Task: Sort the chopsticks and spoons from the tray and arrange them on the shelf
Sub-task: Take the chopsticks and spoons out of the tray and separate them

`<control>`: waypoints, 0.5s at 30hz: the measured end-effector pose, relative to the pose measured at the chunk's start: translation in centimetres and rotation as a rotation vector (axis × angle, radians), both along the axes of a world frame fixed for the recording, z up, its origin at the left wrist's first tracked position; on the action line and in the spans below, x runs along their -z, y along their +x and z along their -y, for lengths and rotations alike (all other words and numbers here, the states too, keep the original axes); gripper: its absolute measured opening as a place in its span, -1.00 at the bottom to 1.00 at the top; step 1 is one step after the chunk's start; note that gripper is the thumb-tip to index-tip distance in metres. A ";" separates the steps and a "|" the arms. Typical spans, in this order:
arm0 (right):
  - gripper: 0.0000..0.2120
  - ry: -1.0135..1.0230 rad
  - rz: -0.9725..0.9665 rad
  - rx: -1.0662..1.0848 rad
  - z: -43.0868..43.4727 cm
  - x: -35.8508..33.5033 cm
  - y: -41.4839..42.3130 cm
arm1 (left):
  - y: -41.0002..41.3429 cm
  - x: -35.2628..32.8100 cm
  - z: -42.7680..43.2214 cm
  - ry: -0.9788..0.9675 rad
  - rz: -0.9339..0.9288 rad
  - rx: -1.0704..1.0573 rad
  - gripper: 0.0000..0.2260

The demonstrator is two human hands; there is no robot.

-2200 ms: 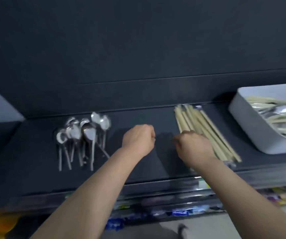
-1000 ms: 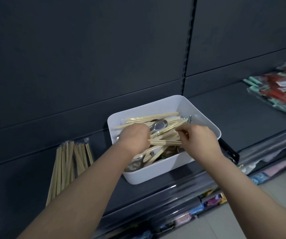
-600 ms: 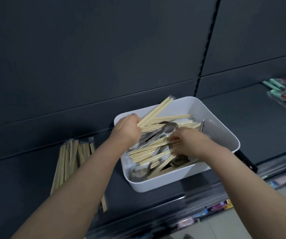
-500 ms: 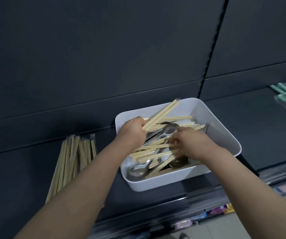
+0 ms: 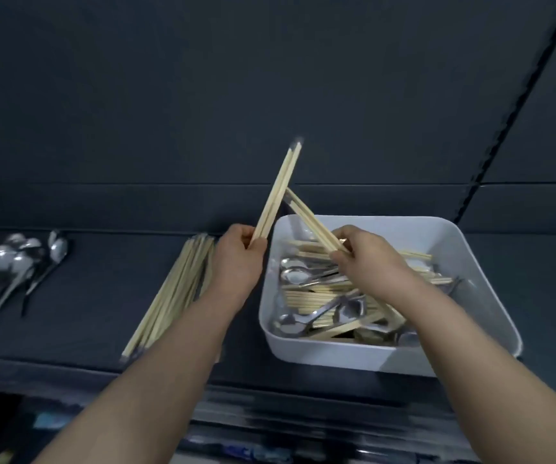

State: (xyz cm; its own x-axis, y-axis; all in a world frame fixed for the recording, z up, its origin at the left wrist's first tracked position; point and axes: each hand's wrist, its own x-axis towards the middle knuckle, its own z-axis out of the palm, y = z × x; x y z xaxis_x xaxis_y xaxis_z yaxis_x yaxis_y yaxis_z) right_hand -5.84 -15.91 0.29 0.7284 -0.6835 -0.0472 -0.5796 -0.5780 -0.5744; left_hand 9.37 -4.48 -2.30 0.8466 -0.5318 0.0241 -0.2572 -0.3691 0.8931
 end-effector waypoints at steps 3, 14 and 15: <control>-0.64 0.024 0.041 -0.064 -3.4 0.3 4.2 | 2.4 1.4 -3.6 0.047 -0.005 -0.064 -0.92; -0.70 -0.176 -0.208 0.023 -12.1 2.6 13.8 | 9.9 5.1 -12.4 0.464 -0.088 0.027 -0.67; -0.73 -0.139 -0.233 0.002 -12.5 3.1 14.3 | 10.1 5.0 -12.5 0.501 -0.037 0.055 -0.67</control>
